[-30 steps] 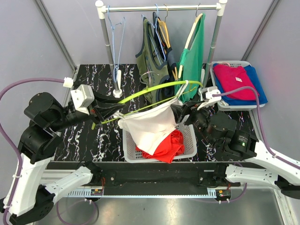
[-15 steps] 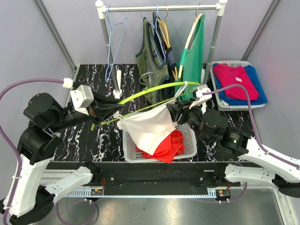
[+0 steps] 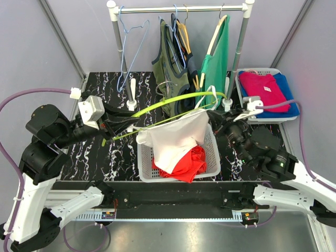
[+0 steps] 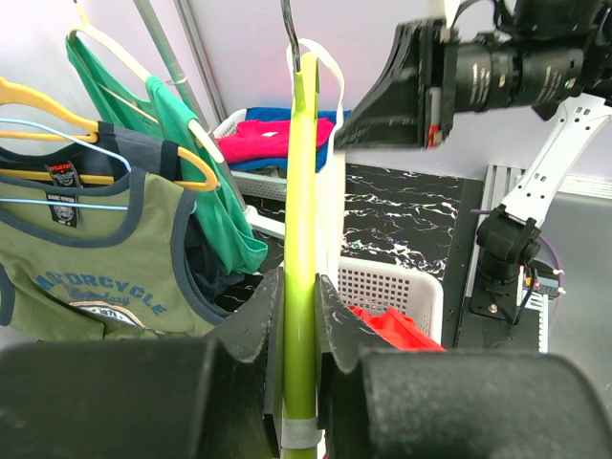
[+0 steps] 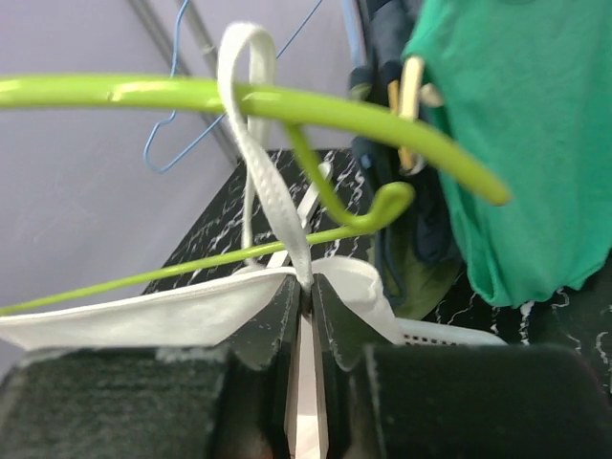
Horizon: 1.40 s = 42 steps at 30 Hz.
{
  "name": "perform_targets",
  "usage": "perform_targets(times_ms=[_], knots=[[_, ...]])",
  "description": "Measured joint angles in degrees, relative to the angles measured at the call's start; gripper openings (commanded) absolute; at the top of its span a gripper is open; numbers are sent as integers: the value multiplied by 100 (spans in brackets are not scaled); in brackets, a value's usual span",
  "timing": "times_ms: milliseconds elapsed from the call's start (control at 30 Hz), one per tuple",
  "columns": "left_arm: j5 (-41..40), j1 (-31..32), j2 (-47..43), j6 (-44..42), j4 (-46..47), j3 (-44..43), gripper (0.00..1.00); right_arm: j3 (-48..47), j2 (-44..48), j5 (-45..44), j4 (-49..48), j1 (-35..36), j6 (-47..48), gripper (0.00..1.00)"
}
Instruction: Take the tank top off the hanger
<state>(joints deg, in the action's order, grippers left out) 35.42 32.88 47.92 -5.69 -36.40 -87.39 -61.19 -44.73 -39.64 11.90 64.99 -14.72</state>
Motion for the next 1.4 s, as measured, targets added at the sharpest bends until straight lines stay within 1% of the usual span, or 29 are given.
perform_targets(times_ms=[267, 500, 633, 700, 767, 867, 1000, 1100, 1333, 1400], knots=[[24, 0, 0, 0, 0, 0, 0, 4, 439, -848, 85, -63, 87, 11], [50, -17, -39, -2, 0, 0, 0, 4, 481, -1333, 284, -68, 94, 12], [63, -28, -48, 0, -2, 0, 0, 4, 463, -1298, 457, -68, 50, 13], [68, -33, -48, 0, -2, 0, 0, 2, 407, -1134, 531, -72, -13, 12], [70, -39, -48, 0, -2, 0, 0, -4, 282, -968, 660, -76, -120, 11], [90, -44, -52, 0, -4, 0, 0, -13, -2, -800, 949, -90, -308, 11], [166, -57, -72, 0, -17, -2, 0, 13, -136, -728, 1257, -111, -463, 12], [271, -76, -103, 0, -55, -11, 0, 7, 55, -831, 1462, -164, -481, 15], [413, -87, -133, 2, -120, -101, 0, -72, 811, -1182, 1845, -195, -509, 18], [433, -87, -136, 17, -114, -101, 0, -92, 870, -1176, 1926, -205, -549, 19]])
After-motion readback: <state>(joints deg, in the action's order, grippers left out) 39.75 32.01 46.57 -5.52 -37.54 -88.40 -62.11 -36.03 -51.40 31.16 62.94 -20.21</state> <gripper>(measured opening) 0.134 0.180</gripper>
